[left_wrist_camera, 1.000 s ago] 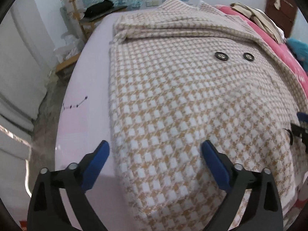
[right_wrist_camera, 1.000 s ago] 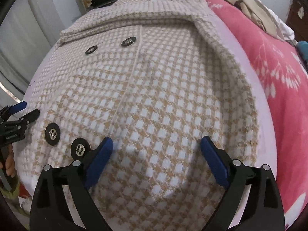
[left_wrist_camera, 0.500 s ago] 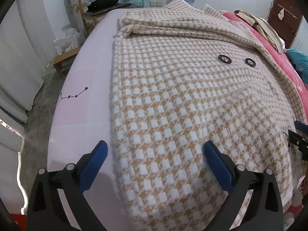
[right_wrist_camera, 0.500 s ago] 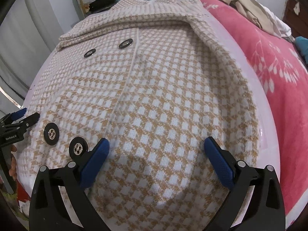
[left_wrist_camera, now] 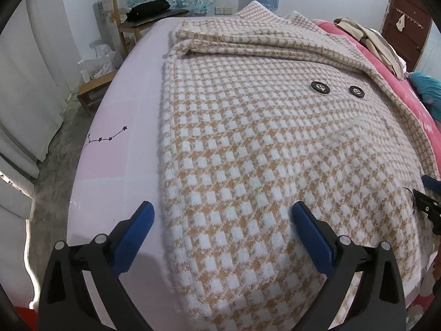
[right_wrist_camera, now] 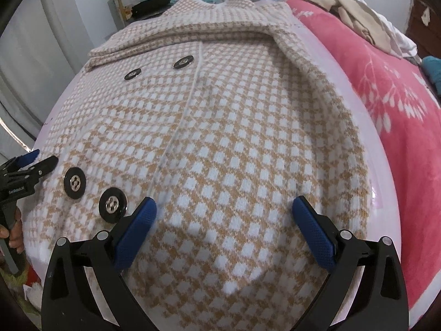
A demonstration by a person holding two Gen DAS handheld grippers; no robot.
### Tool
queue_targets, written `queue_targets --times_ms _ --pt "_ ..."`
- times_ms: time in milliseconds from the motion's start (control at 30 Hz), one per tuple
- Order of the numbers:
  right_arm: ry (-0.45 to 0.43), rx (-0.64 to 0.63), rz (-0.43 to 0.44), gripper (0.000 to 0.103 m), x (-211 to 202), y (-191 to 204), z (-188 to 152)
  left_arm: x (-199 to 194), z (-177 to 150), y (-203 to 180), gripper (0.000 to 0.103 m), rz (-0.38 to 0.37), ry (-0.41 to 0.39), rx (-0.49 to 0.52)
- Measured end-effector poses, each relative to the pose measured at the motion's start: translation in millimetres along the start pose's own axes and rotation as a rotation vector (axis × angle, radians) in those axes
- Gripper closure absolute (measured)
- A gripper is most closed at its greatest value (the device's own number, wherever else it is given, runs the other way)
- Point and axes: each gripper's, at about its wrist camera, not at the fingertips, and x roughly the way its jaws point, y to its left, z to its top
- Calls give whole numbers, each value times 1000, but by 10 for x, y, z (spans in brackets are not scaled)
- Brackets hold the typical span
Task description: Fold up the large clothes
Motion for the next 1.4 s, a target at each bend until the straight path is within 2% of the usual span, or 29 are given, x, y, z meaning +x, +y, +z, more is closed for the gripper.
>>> queue_targets --times_ms 267,867,1067,1267,1400 --pt "4 -11 0 8 -78 3 -144 3 -19 0 5 2 -9 -3" --pt "5 -16 1 8 -104 -54 -175 -30 -9 11 5 9 4 -16" --pt "5 -16 1 8 -102 -55 -174 -255 -44 -26 6 44 -45 28" --pt "2 -13 -1 8 -101 -39 -167 -421 -210 151 6 -22 -33 -41" --pt "1 -14 -1 8 -103 -38 -172 -535 -415 301 8 -104 -53 -108"
